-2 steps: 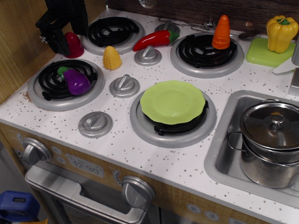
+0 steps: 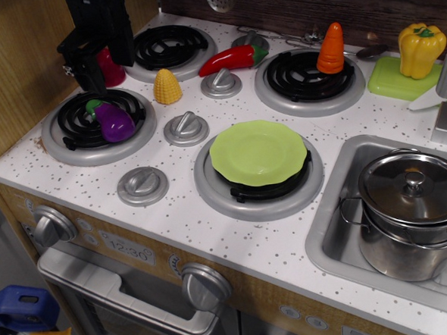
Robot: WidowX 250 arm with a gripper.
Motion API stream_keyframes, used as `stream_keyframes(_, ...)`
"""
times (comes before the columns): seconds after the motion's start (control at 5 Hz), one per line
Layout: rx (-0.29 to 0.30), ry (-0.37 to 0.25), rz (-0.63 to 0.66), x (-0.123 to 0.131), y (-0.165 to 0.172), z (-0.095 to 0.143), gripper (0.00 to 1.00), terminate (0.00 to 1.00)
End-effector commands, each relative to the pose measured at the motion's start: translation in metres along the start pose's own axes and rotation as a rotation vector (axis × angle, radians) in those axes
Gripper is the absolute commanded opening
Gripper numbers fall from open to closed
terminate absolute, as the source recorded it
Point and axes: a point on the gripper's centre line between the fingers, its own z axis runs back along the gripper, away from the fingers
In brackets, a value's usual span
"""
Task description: Put eggplant on plate
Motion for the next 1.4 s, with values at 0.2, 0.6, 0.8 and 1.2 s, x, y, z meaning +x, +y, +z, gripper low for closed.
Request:
stream_keyframes(0.2, 0.039, -0.013, -0.135, -0.003, -0.004, 0.0, 1.0, 0.0)
stream_keyframes(0.6, 0.01, -0.037, -0.166, -0.002, -0.016, -0.01, 1.0, 0.0)
stream_keyframes(0.8, 0.021, -0.039, -0.175, -0.001, -0.023, -0.016, 1.0, 0.0)
stream_keyframes(1.2, 0.071, -0.035, -0.181, 0.001, -0.028, -0.033, 1.0, 0.0)
